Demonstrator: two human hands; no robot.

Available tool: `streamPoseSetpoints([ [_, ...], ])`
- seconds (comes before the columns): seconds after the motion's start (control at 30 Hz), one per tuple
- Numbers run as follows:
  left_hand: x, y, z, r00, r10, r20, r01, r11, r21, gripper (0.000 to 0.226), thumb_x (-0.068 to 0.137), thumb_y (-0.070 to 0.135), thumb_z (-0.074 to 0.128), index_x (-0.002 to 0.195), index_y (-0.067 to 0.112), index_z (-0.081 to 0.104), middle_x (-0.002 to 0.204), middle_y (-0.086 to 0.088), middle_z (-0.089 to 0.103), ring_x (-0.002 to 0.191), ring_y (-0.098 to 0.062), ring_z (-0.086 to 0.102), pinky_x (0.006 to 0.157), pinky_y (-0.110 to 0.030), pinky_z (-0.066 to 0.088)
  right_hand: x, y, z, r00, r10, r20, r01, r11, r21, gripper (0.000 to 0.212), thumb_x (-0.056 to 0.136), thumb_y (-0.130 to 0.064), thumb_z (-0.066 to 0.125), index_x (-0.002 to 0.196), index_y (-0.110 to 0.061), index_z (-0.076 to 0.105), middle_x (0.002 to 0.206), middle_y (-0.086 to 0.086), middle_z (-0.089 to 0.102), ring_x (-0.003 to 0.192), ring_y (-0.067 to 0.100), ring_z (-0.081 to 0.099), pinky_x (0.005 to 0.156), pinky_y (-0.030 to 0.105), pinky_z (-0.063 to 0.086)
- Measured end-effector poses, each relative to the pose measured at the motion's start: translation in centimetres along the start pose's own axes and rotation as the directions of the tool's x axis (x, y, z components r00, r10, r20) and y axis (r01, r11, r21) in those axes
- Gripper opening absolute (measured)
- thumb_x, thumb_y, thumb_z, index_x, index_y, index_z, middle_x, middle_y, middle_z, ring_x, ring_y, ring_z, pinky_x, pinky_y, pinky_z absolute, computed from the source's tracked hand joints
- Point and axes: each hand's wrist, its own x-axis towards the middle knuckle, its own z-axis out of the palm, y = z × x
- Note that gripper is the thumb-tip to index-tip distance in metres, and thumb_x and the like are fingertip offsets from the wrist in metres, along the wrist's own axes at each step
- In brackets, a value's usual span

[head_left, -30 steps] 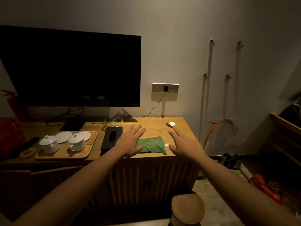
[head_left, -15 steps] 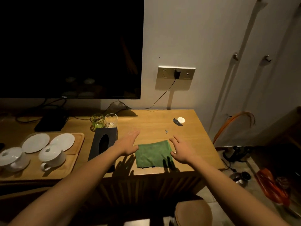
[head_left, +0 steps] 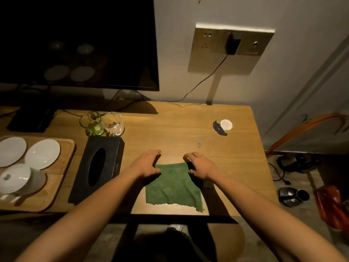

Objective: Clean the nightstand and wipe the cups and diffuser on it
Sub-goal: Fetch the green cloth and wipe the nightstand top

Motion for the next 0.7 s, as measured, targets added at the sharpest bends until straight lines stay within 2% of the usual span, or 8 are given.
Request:
streamPoseSetpoints([
  [0.13, 0.5, -0.7, 2.0, 0.999, -0.002, 0.045, -0.003, 0.994, 0.111, 0.082, 0.072, 0.045, 0.081, 0.140, 0.023, 0.040, 0.135, -0.004, 0.048, 0.126, -0.027, 0.047, 0.104, -0.043, 0.044, 0.6, 1.1, 0.4, 0.998, -0.019, 0.056, 0.018, 1.000, 0.010, 0.070, 0.086, -0.032, 0.073, 0.145, -0.026, 0.036, 0.132, 0.009, 0.043, 0.119, 0.032, 0.054, 0.100, 0.042, 0.049],
  [0.2, 1.1, -1.0, 2.3, 0.999, -0.022, 0.045, 0.018, 0.996, 0.089, 0.074, 0.066, 0.043, 0.086, 0.126, 0.024, 0.046, 0.125, -0.001, 0.053, 0.116, -0.025, 0.052, 0.096, -0.042, 0.048, 0.9, 1.4, 0.6, 0.996, -0.022, 0.086, 0.017, 0.998, 0.054, 0.066, 0.084, -0.031, 0.074, 0.140, -0.025, 0.041, 0.130, 0.009, 0.051, 0.116, 0.031, 0.057, 0.098, 0.042, 0.049],
  [0.33, 2.3, -1.2, 1.7, 0.981, -0.083, 0.173, 0.070, 0.995, 0.075, 0.046, 0.067, 0.038, 0.088, 0.097, 0.019, 0.058, 0.103, -0.003, 0.066, 0.093, -0.024, 0.059, 0.083, -0.038, 0.052, 1.3, 1.5, 0.9, 0.996, 0.004, 0.094, -0.016, 0.993, 0.120, 0.037, 0.080, -0.029, 0.072, 0.112, -0.020, 0.058, 0.111, 0.007, 0.067, 0.105, 0.028, 0.062, 0.086, 0.039, 0.053],
  [0.4, 2.3, -1.0, 1.9, 0.978, -0.065, 0.198, 0.049, 0.995, 0.085, 0.038, 0.071, 0.035, 0.085, 0.092, 0.017, 0.060, 0.097, -0.004, 0.066, 0.090, -0.025, 0.061, 0.081, -0.038, 0.053, 1.2, 1.3, 1.1, 0.995, 0.011, 0.096, -0.020, 0.995, 0.095, 0.029, 0.079, -0.033, 0.070, 0.103, -0.018, 0.063, 0.107, 0.008, 0.065, 0.103, 0.027, 0.060, 0.085, 0.038, 0.053],
  [0.47, 2.3, -1.1, 2.2, 0.981, -0.023, 0.193, 0.007, 0.996, 0.084, 0.031, 0.074, 0.031, 0.083, 0.083, 0.017, 0.057, 0.094, -0.004, 0.066, 0.088, -0.026, 0.061, 0.078, -0.038, 0.052, 1.0, 1.1, 1.4, 0.996, 0.011, 0.086, -0.019, 0.995, 0.096, 0.031, 0.079, -0.037, 0.069, 0.103, -0.017, 0.063, 0.110, 0.010, 0.058, 0.105, 0.025, 0.054, 0.090, 0.038, 0.050],
  [0.53, 2.0, -1.1, 1.9, 0.979, 0.015, 0.204, -0.033, 0.996, 0.085, 0.031, 0.076, 0.028, 0.082, 0.080, 0.018, 0.053, 0.092, -0.005, 0.065, 0.085, -0.025, 0.060, 0.075, -0.037, 0.050, 0.6, 0.9, 1.5, 0.997, 0.017, 0.069, -0.027, 0.990, 0.138, 0.030, 0.078, -0.036, 0.069, 0.100, -0.018, 0.062, 0.108, 0.007, 0.058, 0.102, 0.023, 0.054, 0.088, 0.036, 0.050],
  [0.63, 1.8, -1.4, 0.6, 0.965, 0.048, 0.256, -0.056, 0.998, 0.024, 0.031, 0.079, 0.027, 0.080, 0.083, 0.017, 0.051, 0.085, -0.004, 0.059, 0.078, -0.022, 0.052, 0.068, -0.033, 0.041, -0.3, 0.8, 1.1, 0.997, 0.056, 0.053, -0.068, 0.964, 0.259, 0.019, 0.076, -0.031, 0.069, 0.089, -0.022, 0.058, 0.090, 0.001, 0.067, 0.087, 0.023, 0.063, 0.072, 0.035, 0.052],
  [0.7, 1.9, -1.4, -0.6, 0.962, 0.047, 0.268, -0.042, 0.999, -0.024, 0.028, 0.082, 0.026, 0.078, 0.086, 0.016, 0.052, 0.086, -0.004, 0.056, 0.079, -0.021, 0.050, 0.067, -0.030, 0.037, -1.2, 0.9, 0.6, 0.998, 0.066, 0.010, -0.066, 0.958, 0.280, 0.017, 0.076, -0.030, 0.068, 0.084, -0.025, 0.053, 0.082, -0.001, 0.066, 0.079, 0.022, 0.062, 0.062, 0.032, 0.048],
])
